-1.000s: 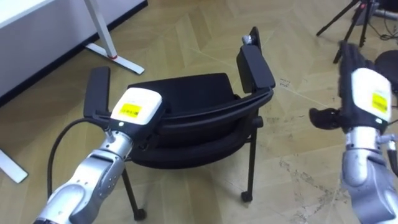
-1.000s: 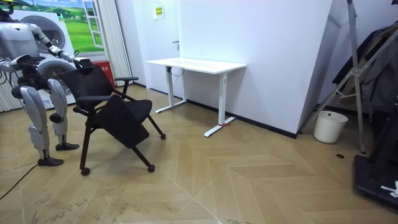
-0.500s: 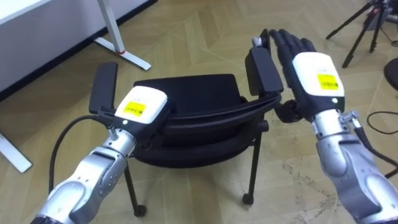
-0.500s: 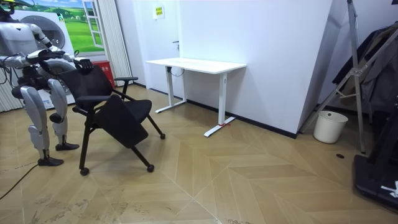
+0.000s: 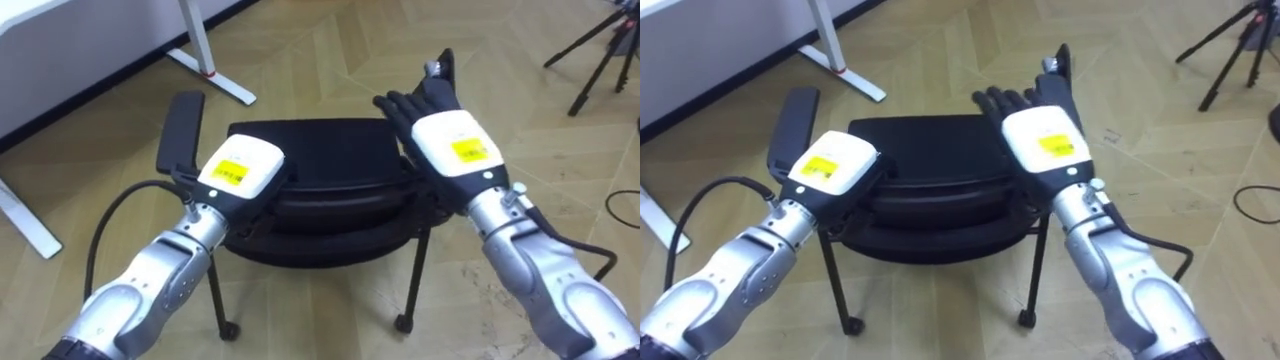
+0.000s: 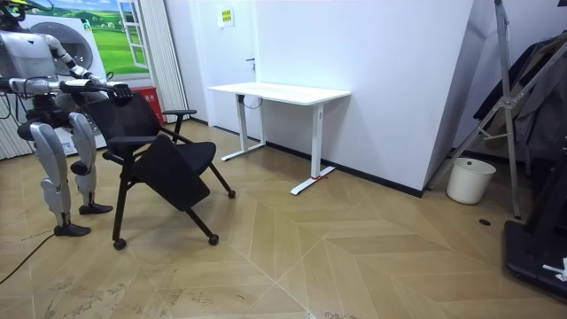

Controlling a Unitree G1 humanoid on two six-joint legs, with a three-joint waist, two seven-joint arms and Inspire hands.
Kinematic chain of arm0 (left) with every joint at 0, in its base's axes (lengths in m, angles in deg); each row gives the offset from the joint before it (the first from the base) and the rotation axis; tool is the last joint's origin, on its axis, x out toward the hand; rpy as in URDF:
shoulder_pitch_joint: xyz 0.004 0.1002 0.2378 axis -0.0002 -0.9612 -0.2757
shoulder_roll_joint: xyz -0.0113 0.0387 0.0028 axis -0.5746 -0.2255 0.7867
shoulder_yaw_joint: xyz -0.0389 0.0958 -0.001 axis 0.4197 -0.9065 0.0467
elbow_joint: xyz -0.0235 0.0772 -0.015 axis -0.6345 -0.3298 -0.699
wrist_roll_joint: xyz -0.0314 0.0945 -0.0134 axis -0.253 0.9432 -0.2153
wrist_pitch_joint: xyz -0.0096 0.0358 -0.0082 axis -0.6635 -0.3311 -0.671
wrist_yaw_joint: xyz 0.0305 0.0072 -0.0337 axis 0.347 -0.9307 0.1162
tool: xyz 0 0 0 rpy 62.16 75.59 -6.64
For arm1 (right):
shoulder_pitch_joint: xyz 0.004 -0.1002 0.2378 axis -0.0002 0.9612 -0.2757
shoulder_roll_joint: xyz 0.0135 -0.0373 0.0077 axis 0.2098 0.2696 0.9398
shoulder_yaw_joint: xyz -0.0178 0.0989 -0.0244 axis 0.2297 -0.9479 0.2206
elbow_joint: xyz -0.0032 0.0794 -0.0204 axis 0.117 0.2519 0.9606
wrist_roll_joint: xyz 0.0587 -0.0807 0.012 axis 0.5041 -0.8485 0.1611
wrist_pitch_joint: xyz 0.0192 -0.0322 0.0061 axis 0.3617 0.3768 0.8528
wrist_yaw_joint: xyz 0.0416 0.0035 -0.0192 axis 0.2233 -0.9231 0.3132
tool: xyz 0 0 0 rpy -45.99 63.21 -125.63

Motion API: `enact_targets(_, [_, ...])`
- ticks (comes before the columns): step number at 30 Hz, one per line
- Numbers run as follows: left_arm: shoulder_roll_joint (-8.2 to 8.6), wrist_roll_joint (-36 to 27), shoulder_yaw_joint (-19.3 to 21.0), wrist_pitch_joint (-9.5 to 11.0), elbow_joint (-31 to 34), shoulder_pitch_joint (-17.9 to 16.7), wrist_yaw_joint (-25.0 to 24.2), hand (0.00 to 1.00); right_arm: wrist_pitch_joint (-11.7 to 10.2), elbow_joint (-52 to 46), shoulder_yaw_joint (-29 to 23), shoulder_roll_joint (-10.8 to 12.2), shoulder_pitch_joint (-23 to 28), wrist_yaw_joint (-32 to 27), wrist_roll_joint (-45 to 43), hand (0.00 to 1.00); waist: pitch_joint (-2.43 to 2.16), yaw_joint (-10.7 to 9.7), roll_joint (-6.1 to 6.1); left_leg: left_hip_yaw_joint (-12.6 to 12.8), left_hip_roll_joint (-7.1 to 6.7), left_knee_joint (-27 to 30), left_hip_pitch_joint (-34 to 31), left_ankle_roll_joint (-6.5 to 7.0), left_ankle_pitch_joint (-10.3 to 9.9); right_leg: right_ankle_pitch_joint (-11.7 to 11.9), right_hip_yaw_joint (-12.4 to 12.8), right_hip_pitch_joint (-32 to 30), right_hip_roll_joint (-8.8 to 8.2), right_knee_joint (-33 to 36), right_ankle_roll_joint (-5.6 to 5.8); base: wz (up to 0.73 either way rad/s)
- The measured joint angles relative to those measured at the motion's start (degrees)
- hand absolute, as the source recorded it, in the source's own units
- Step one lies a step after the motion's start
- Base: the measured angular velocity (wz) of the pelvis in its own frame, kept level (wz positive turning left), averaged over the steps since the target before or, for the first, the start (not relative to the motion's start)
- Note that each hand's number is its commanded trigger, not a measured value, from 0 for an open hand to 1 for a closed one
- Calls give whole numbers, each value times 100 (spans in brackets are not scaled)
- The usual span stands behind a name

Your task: Push chair

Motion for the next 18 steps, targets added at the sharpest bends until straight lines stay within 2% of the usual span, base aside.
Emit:
enact_targets(3, [1, 1, -29, 30, 51, 33, -70, 100, -54, 0, 131, 3, -93, 164, 18, 0, -2, 4, -5, -76, -6, 12, -12, 0, 0, 0, -96, -2, -11, -4, 0, 12])
enact_targets(8, [1, 4, -29, 122, 50, 40, -80, 100, -127, 6, 237, 5, -127, 323, 28, 0, -4, 47, -19, -99, -6, 17, -8, 0, 0, 0, -122, 9, -13, -8, 0, 3])
enact_targets(12, [-8, 5, -29, 145, 36, 67, -67, 100, -145, 135, 248, 9, -127, 340, 30, 0, 33, 61, -79, -104, -5, 16, 7, 0, 1, 0, -169, 26, -14, -8, 0, 0])
enact_targets(18, [-53, 5, -29, 231, -7, 79, 5, 100, -154, 451, 353, 9, -127, 537, 26, 0, 39, 72, -106, -152, -8, 15, 1, 0, 1, 0, -164, 24, -13, -8, 0, 0])
